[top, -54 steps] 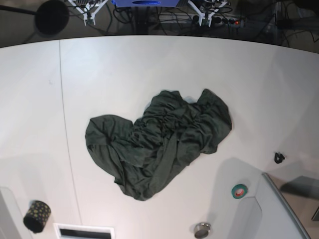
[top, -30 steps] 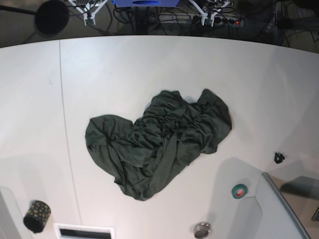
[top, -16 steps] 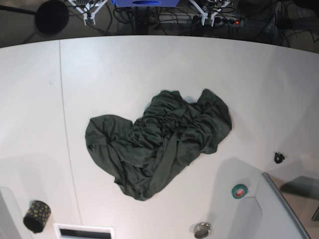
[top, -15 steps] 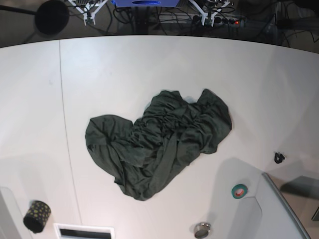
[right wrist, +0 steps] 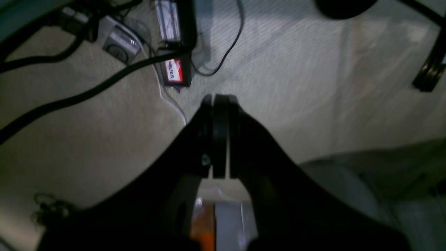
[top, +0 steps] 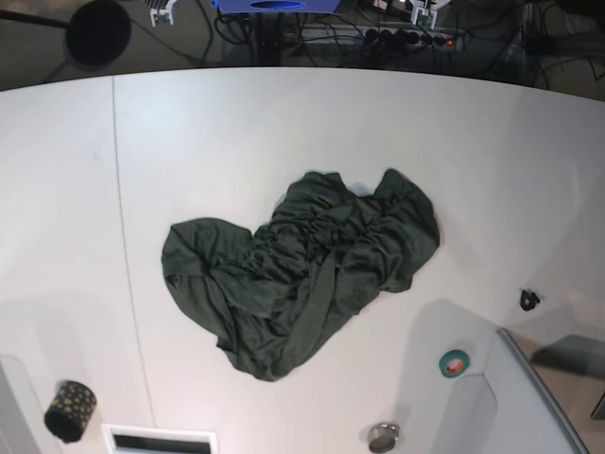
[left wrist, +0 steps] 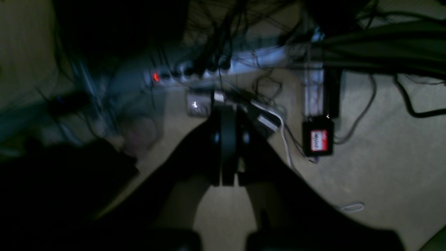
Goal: Layout the t-shirt on the table in an organized manner, then fold the t-shirt properly
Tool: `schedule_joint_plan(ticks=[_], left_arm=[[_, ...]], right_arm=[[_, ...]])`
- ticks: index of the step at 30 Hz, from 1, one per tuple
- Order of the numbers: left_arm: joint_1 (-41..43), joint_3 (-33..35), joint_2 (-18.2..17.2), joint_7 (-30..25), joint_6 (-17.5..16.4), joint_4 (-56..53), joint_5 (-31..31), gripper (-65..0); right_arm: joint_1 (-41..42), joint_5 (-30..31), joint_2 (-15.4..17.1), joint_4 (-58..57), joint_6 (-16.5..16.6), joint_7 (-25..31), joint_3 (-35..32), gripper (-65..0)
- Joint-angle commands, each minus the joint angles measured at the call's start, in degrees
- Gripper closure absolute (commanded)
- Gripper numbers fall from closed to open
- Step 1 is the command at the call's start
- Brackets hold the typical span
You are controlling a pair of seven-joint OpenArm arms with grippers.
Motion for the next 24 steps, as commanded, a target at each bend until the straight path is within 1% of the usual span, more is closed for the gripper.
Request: schedule_joint_plan(ticks=[1,3,5,7,11,13,16,18,20,21,22,24], left_arm=[[2.7,-0.1,-0.9,0.0,0.3,2.6,-0.1,0.0],[5.6,-0.1,-1.5,-0.1,0.3,8.1,-0.6,0.0],[7.7,-0.1,-1.6,-0.1,0.3,12.6,-0.6,0.0],[9.1,-0.1,-1.6,-0.1,0.3,17.2,-0.6,0.0],[13.3,-0.5,-1.7,-0.1,0.3,28.6,-0.6,0.0],[15.0,-0.3,-2.4,0.3,0.3,35.9,-0.7,0.0],[15.0,-0.2,-2.3,1.1,0.3,44.9,-0.7,0.0],[12.6,-0.2,-2.0,4.3,0.3,50.4,-0.7,0.0],[9.1,-0.2,-0.8,9.4,0.3,54.1,-0.7,0.0],[6.7,-0.2,0.0,12.3,0.3,55.2,-0.7,0.0],[3.9,-0.2,0.8,15.3,0.3,55.9,-0.7,0.0],[-2.0,-0.1,2.0,21.7,0.3,56.2,-0.7,0.0]], right_arm=[[-3.0,0.1,0.6,6.6,-0.4,-2.0,1.7,-0.6],[-7.9,0.0,0.6,19.2,-0.4,-6.6,4.9,-0.6],[-11.0,0.0,0.6,27.5,-0.4,-10.0,6.6,-0.6],[-13.2,-0.1,0.6,33.7,-0.4,-11.8,7.4,-0.6],[-17.6,-0.1,0.7,45.7,-0.1,-12.8,7.3,-0.6],[-18.5,-0.1,0.7,52.5,-0.1,-12.8,7.2,-0.6],[-16.9,0.1,0.6,60.5,-0.1,-12.8,7.2,-1.4],[-14.0,0.1,0.7,64.1,0.0,-13.0,7.2,-1.8],[-10.0,0.1,0.7,65.0,0.2,-13.1,7.2,-6.0],[-7.4,0.1,0.7,65.0,1.2,-13.1,7.2,-10.4],[-4.8,0.1,0.8,64.8,2.8,-13.4,7.2,-15.9],[0.9,0.1,0.8,63.4,7.4,-16.8,7.2,-28.5]])
